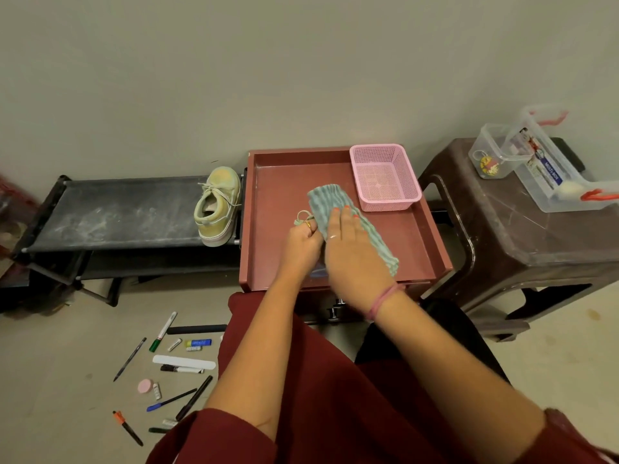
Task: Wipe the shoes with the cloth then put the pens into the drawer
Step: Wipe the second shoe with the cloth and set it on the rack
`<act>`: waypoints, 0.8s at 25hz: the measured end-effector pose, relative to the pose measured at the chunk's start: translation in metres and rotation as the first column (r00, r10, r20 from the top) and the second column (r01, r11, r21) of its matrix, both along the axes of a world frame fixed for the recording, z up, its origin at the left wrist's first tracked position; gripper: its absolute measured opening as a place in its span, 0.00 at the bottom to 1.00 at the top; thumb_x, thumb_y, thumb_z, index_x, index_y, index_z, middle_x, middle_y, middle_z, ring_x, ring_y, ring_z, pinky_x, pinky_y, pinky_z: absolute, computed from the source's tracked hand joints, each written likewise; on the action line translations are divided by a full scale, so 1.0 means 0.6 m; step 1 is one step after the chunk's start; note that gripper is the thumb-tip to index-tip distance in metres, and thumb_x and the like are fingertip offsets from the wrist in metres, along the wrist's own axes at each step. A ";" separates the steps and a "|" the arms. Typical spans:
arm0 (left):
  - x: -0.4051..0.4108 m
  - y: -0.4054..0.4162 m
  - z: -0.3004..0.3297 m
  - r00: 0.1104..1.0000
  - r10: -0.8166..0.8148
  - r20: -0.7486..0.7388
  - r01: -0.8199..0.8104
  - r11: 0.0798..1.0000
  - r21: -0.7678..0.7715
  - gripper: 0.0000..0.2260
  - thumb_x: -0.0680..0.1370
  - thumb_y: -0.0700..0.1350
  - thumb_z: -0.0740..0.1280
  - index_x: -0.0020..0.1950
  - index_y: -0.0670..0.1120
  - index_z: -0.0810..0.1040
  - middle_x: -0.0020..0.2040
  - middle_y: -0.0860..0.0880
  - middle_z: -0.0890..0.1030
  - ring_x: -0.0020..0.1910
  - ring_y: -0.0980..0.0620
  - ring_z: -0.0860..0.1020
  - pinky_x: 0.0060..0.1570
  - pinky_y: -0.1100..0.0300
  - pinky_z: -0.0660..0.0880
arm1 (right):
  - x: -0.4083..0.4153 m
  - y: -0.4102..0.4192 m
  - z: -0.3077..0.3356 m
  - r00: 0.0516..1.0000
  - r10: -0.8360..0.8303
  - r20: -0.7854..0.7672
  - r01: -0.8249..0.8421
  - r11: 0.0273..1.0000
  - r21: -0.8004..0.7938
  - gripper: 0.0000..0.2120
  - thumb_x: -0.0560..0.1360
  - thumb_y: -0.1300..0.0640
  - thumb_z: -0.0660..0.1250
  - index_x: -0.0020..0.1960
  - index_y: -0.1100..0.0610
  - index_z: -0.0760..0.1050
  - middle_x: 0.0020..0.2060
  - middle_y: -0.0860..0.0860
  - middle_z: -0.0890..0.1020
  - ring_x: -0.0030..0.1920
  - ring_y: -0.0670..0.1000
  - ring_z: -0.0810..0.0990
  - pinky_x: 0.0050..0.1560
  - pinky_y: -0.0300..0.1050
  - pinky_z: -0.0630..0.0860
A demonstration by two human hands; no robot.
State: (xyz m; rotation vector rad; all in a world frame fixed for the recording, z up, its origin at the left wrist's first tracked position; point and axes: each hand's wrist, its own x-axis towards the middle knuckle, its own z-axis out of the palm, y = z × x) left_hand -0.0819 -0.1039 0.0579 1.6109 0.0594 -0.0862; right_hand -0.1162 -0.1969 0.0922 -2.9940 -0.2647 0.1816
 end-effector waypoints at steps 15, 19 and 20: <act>0.006 -0.009 -0.004 0.998 -0.030 0.053 0.029 0.999 0.029 0.15 0.80 0.37 0.62 0.39 0.52 0.79 0.33 0.60 0.79 0.32 0.65 0.74 0.38 0.65 0.72 | 0.019 -0.077 -0.042 0.992 0.121 -0.035 -0.099 0.922 0.374 0.38 0.73 0.66 0.62 0.77 0.57 0.47 0.76 0.55 0.55 0.75 0.56 0.56 0.76 0.50 0.54; 0.005 -0.013 0.005 0.997 -0.071 0.030 0.070 0.997 0.026 0.08 0.81 0.41 0.63 0.52 0.50 0.82 0.41 0.61 0.82 0.39 0.68 0.78 0.44 0.70 0.73 | 0.068 -0.114 -0.007 0.955 0.097 -0.281 0.050 0.878 0.475 0.33 0.70 0.69 0.57 0.71 0.46 0.59 0.62 0.57 0.75 0.49 0.54 0.82 0.50 0.52 0.80; 0.009 -0.009 0.007 0.997 -0.070 0.037 0.069 0.997 0.024 0.08 0.81 0.41 0.63 0.52 0.49 0.82 0.40 0.60 0.82 0.38 0.67 0.78 0.43 0.70 0.73 | 0.057 -0.107 0.002 0.951 0.074 -0.301 0.102 0.843 0.528 0.33 0.71 0.71 0.56 0.72 0.49 0.58 0.63 0.58 0.74 0.48 0.50 0.81 0.52 0.45 0.79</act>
